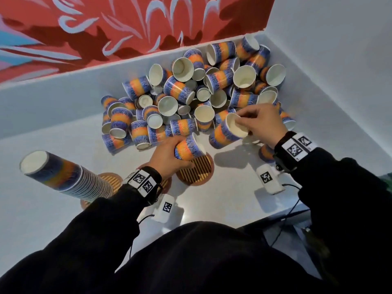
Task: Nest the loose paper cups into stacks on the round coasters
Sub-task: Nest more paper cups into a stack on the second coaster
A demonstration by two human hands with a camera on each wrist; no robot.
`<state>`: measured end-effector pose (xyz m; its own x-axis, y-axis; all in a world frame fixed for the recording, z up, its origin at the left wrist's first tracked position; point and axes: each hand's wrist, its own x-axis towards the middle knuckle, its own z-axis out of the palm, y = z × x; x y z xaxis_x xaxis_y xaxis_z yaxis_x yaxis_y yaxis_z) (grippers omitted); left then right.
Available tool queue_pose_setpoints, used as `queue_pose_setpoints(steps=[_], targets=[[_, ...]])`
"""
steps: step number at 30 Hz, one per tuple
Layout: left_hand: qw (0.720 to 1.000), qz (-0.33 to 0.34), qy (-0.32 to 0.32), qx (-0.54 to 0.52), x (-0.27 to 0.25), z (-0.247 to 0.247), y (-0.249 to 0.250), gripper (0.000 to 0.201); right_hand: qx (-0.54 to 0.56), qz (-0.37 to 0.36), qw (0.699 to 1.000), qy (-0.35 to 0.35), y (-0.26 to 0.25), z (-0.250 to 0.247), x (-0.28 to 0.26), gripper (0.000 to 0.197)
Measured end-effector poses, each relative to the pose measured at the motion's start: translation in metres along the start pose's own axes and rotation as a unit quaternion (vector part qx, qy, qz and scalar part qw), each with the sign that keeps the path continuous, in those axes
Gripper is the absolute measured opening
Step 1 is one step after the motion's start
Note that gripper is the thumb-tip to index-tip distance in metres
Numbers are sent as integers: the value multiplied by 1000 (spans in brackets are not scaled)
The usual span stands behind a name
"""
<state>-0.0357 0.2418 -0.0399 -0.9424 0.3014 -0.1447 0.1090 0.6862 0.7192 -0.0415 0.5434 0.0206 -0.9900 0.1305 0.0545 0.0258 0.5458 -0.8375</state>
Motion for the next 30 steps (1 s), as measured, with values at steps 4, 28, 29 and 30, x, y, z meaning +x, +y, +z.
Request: queue_pose_setpoints(steps=[4,28,29,30], targets=[[998,39,-41,-29,3,12,18,84,30,-33,999,-26,-35,-4,-6,11],[988,27,-32,-150,-2,11,48,89,-53,124,981,-140,59,-39,-21,43],[987,27,-14,-160,-3,8,49,86,-4,111,984,-138,55,-36,-22,46],[986,27,9,-165,-4,4,51,83,26,94,985,-141,51,-33,-23,50]])
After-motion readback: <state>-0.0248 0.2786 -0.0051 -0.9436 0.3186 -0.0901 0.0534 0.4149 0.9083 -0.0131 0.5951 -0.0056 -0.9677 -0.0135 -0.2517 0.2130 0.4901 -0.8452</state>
